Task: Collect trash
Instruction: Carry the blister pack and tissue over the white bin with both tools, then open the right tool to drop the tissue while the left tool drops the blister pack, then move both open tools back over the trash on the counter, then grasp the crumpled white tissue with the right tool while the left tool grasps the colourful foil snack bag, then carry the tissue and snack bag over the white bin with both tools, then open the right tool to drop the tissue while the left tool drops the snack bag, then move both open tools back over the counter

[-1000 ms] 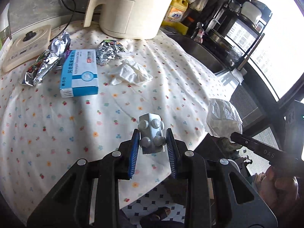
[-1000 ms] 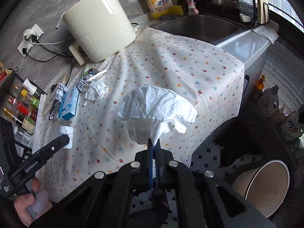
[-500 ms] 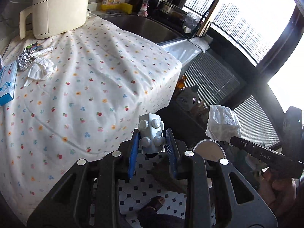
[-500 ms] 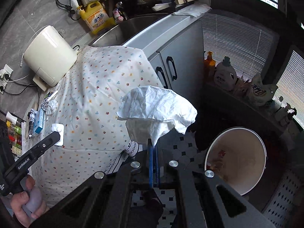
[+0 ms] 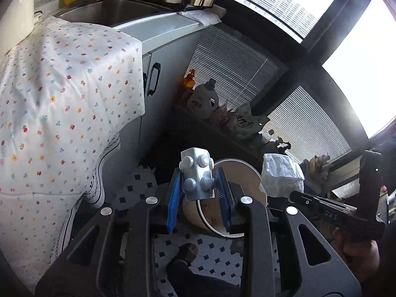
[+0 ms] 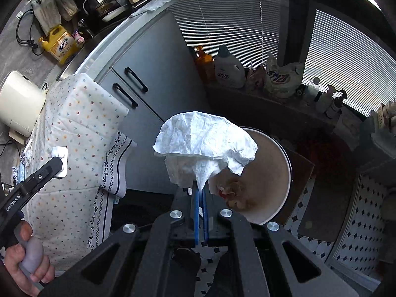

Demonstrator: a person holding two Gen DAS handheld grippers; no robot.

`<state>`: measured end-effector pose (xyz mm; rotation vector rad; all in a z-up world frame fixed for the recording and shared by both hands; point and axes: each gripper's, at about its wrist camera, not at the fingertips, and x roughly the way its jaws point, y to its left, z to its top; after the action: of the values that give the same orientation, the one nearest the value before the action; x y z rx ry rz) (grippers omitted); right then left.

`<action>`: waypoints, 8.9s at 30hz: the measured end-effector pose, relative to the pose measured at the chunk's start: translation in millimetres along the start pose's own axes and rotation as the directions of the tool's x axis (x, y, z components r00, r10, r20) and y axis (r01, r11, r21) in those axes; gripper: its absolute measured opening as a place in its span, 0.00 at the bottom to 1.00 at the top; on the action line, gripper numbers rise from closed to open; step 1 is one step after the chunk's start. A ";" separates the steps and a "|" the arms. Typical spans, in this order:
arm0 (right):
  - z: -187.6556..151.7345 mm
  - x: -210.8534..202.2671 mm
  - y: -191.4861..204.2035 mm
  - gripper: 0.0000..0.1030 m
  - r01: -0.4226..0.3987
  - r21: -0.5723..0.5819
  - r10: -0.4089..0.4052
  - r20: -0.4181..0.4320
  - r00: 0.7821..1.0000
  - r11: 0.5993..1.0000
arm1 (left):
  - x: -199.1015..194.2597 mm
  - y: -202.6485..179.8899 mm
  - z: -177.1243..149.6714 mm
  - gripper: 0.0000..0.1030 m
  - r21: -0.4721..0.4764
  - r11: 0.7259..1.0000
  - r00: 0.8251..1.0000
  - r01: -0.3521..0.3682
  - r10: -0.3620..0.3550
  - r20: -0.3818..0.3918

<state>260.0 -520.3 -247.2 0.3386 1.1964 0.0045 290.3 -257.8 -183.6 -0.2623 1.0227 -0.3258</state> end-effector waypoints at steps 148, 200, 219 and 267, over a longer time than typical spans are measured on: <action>-18.9 112.0 595.4 0.22 -0.232 -0.649 0.242 -0.076 0.967 0.724 | -292.9 460.5 -100.2 0.07 -0.644 0.712 0.834 -0.281 0.513 0.203; 27.2 -22.9 47.8 0.13 0.025 0.015 -0.027 0.126 0.992 1.000 | -38.6 51.5 32.2 0.07 0.039 0.999 0.996 0.036 -0.039 0.077; -0.9 24.3 -58.8 0.51 0.063 0.108 -0.063 -0.007 0.998 0.992 | 66.5 -37.1 -2.9 0.07 0.104 0.992 0.991 0.076 -0.063 -0.117; 42.1 -28.1 106.5 0.92 -0.059 -0.084 0.076 0.216 0.974 0.995 | -70.8 85.5 46.0 0.94 -0.046 0.990 0.976 -0.135 0.141 0.167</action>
<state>306.5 -435.0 -180.4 0.3036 0.9636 0.0704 308.4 -149.0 -135.9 -0.2441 0.8740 -0.1570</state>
